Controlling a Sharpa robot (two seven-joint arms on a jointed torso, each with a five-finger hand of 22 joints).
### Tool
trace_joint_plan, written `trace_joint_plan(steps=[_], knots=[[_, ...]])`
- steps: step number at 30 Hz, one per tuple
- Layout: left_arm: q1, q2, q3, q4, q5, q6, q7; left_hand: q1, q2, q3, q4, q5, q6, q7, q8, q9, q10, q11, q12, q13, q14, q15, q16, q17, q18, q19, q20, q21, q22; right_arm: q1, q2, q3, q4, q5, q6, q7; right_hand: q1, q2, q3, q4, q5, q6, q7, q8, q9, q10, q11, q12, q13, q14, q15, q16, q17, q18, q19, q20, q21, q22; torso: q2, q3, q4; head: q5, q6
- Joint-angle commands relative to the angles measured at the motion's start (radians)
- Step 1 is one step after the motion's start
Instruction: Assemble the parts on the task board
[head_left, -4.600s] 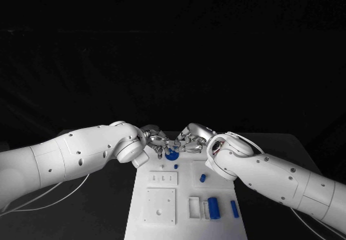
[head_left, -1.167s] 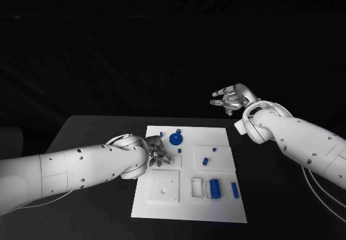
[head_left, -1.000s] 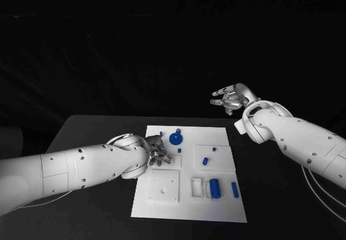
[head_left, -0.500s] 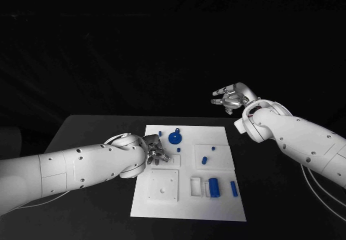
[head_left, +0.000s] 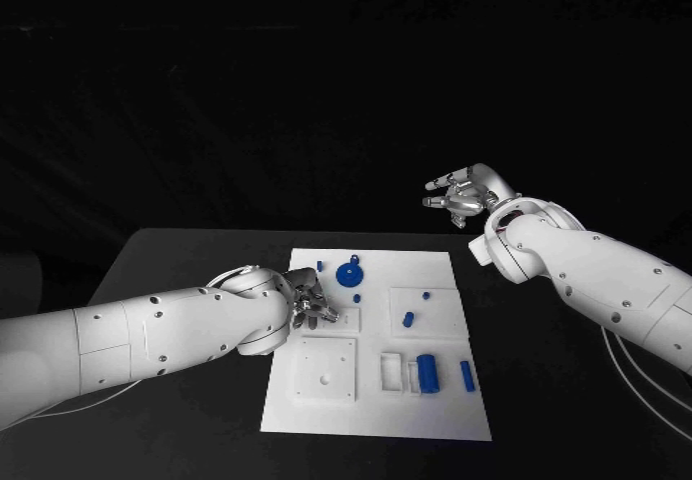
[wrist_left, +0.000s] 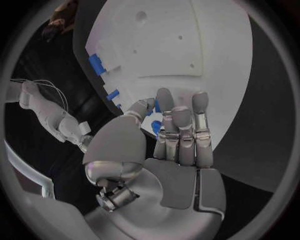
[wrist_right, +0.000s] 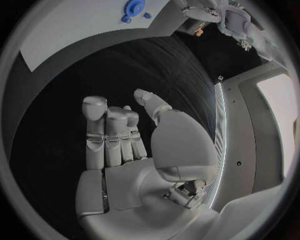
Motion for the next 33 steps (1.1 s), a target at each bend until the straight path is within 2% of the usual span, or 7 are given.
trace_joint_plan(steps=[1,7,13,21,27,33], knots=[[-0.002,0.001,-0.001,-0.001,0.019,0.002,-0.014,-0.007,0.006,0.074,-0.083,-0.002,0.147,-0.103,0.004,-0.002,0.041,-0.01,0.004,0.001,0.001,0.0,0.006,0.001,0.005,0.008,-0.002,-0.009,0.003,0.0,0.0,0.001,0.0,-0.001,0.004,-0.003,-0.008,0.001,0.002,0.001,0.006,0.006,0.001,-0.004,-0.001,-0.004,-0.004,0.004,0.0,0.004,-0.003,0.004,0.0,0.013,0.05,-0.005,0.004,0.067,0.0,0.0002,-0.0001,0.001,-0.003],[-0.002,0.002,0.0,-0.001,0.045,0.002,-0.015,-0.006,0.009,0.073,-0.081,-0.005,0.148,-0.104,0.004,-0.003,0.041,-0.011,0.006,0.002,0.001,0.0,0.007,0.002,0.004,0.009,-0.001,-0.014,0.009,0.0,0.002,0.001,-0.002,-0.001,0.006,-0.006,-0.007,0.0,0.002,-0.001,0.007,0.005,0.002,-0.003,-0.001,-0.005,-0.004,0.004,0.0,0.004,-0.003,0.003,-0.001,0.013,0.05,-0.005,0.003,0.067,0.0,0.0003,-0.0012,0.003,-0.004],[0.003,0.001,0.006,-0.001,0.068,0.002,-0.015,-0.007,0.011,0.073,-0.08,-0.008,0.15,-0.104,0.004,-0.002,0.041,-0.011,0.008,0.003,0.002,0.0,0.008,0.003,0.004,0.011,-0.001,-0.018,0.013,0.0,0.005,0.001,-0.006,-0.001,0.008,-0.007,-0.006,0.001,0.006,-0.004,0.01,0.006,0.002,-0.003,-0.001,-0.005,-0.004,0.004,0.0,0.004,-0.003,0.004,0.0,0.013,0.05,-0.005,0.003,0.068,0.0,0.0006,-0.0019,0.002,-0.004],[0.037,0.004,0.014,-0.007,0.103,0.017,-0.02,-0.01,0.013,0.073,-0.083,-0.009,0.153,-0.104,0.003,0.0,0.041,-0.012,0.014,0.007,0.001,0.0,0.013,0.007,0.003,0.016,-0.001,-0.026,0.029,0.0,0.009,0.0,-0.012,-0.001,0.009,-0.009,-0.006,0.0,0.008,-0.006,0.012,0.006,0.002,-0.003,-0.001,-0.005,-0.004,0.004,0.0,0.003,-0.003,0.004,0.0,0.013,0.05,-0.005,0.003,0.068,0.0,0.0017,-0.0013,0.002,-0.008],[0.068,0.008,0.015,-0.013,0.131,0.055,-0.03,-0.01,0.015,0.073,-0.085,-0.009,0.156,-0.106,0.004,0.002,0.041,-0.012,0.016,0.008,0.005,0.0,0.02,0.017,0.003,0.017,0.0,-0.033,0.036,0.0,0.014,0.0,-0.018,-0.001,0.013,-0.012,-0.007,0.0,0.008,-0.008,0.014,0.006,0.002,-0.003,-0.001,-0.006,-0.004,0.003,-0.001,0.003,-0.003,0.003,-0.001,0.013,0.05,-0.005,0.001,0.067,0.0,0.002,-0.0005,0.005,-0.013],[0.081,0.02,0.015,-0.023,0.159,0.101,-0.042,-0.01,0.011,0.075,-0.093,0.014,0.167,-0.109,0.006,0.017,0.041,-0.015,0.038,0.019,0.014,-0.002,0.047,0.052,0.004,0.023,-0.001,-0.038,0.055,0.0,0.018,0.0,-0.025,-0.001,0.018,-0.016,-0.007,0.0,0.008,-0.008,0.014,0.006,0.002,-0.003,-0.001,-0.006,-0.004,0.003,-0.001,0.003,-0.003,0.003,-0.001,0.013,0.05,-0.005,0.001,0.067,-0.001,0.0005,-0.0007,0.004,-0.023]])
